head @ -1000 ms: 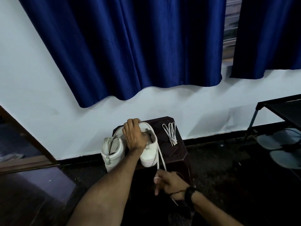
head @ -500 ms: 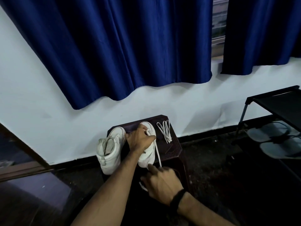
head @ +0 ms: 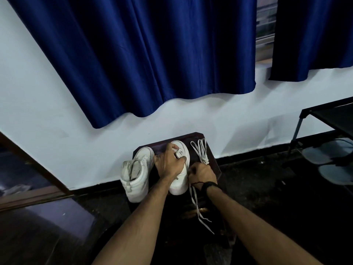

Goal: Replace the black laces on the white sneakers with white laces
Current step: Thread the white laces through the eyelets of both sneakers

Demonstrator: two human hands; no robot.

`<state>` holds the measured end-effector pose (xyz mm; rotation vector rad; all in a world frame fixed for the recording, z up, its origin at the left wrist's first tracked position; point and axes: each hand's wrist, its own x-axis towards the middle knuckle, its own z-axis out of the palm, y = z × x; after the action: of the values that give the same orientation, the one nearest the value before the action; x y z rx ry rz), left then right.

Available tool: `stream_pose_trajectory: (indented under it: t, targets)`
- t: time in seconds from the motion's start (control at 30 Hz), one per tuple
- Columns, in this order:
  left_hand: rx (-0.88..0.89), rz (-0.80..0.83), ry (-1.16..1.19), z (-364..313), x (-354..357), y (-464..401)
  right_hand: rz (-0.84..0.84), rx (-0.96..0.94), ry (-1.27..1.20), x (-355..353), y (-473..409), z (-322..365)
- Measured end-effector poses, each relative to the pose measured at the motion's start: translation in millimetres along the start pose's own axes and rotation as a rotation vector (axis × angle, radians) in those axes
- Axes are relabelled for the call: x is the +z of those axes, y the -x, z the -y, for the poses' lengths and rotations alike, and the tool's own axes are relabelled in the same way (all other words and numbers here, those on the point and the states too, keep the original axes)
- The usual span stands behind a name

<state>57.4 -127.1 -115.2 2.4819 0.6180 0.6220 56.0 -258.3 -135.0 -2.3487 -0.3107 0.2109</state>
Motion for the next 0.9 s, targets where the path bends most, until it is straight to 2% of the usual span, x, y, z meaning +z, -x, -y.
stream_pose_trajectory:
  t: [0.23,0.43,0.6,0.8,0.9]
  targets:
    - [-0.022,0.008,0.069,-2.7,-2.5,5.7,0.052,0.062,-0.056,6.5,-17.9,-11.8]
    - [-0.012,-0.014,0.067,-0.5,-1.1,4.9,0.046,0.15,-0.221,13.2,-30.4,-8.7]
    - [0.02,-0.089,0.017,2.0,-0.7,12.6,0.013,0.11,-0.346,10.5,-47.7,-3.2]
    - [-0.011,-0.117,-0.051,-4.2,-2.1,14.5,0.024,0.092,-0.233,16.0,-59.4,1.2]
    - [-0.049,-0.13,-0.086,-3.4,0.3,13.2,0.031,0.166,-0.455,13.0,-65.9,1.5]
